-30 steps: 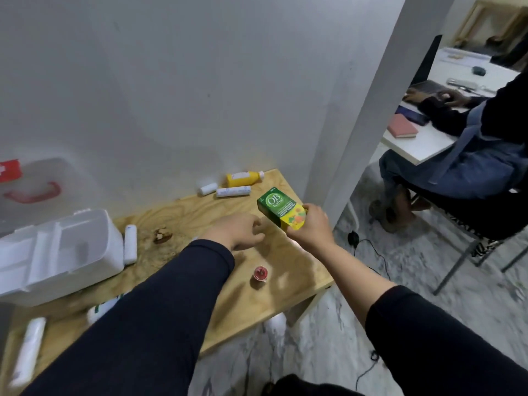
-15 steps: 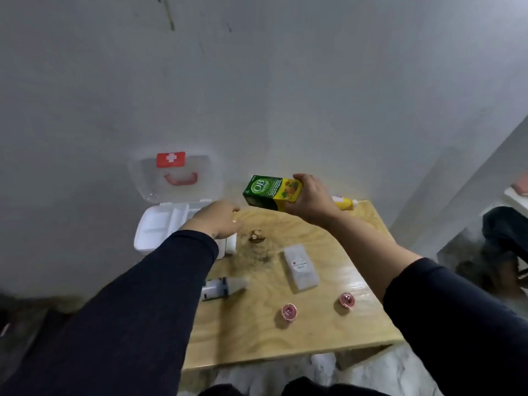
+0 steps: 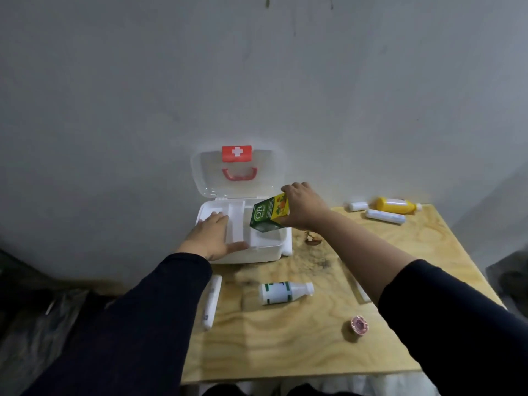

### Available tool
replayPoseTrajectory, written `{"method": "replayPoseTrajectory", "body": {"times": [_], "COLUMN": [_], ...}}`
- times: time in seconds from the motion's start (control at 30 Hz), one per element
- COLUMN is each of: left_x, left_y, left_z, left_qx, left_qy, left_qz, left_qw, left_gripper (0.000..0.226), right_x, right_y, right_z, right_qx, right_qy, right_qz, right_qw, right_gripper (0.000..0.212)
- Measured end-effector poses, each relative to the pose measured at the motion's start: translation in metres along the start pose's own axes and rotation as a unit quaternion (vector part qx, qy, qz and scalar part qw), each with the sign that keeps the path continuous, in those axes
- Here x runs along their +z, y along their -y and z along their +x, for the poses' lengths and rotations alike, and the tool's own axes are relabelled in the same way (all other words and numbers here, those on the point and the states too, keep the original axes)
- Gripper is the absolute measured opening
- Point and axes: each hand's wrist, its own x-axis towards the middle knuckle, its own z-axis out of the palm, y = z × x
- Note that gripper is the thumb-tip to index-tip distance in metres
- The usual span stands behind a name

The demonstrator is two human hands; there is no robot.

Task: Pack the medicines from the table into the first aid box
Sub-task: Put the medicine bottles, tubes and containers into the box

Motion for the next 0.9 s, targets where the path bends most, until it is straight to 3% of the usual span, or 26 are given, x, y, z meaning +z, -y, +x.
{"method": "replayPoseTrajectory", "body": {"times": [0.5, 0.7, 0.9], "left_x": [0.034, 0.037, 0.043], "left_y": [0.021, 0.020, 0.022], "left_z": [0.007, 0.006, 0.009], "left_qx": [0.035, 0.034, 0.028], "left_qy": [-0.054, -0.064, -0.077], "left_qz": [0.025, 0.047, 0.060], "left_qw": [0.998, 0.996, 0.995], "left_gripper": [0.102, 0.099, 0.106], "right_x": [0.075, 0.097, 0.086], "right_y": [0.038, 0.044, 0.038], "right_z": [0.049, 0.051, 0.041], "right_qx": [0.045, 0.074, 0.056], "right_qy": [0.052, 0.038, 0.018], "right_qz": [0.078, 0.112, 0.139], "right_qw": [0.995, 0.990, 0.989], "right_gripper": [0.048, 0.057, 0.049]}}
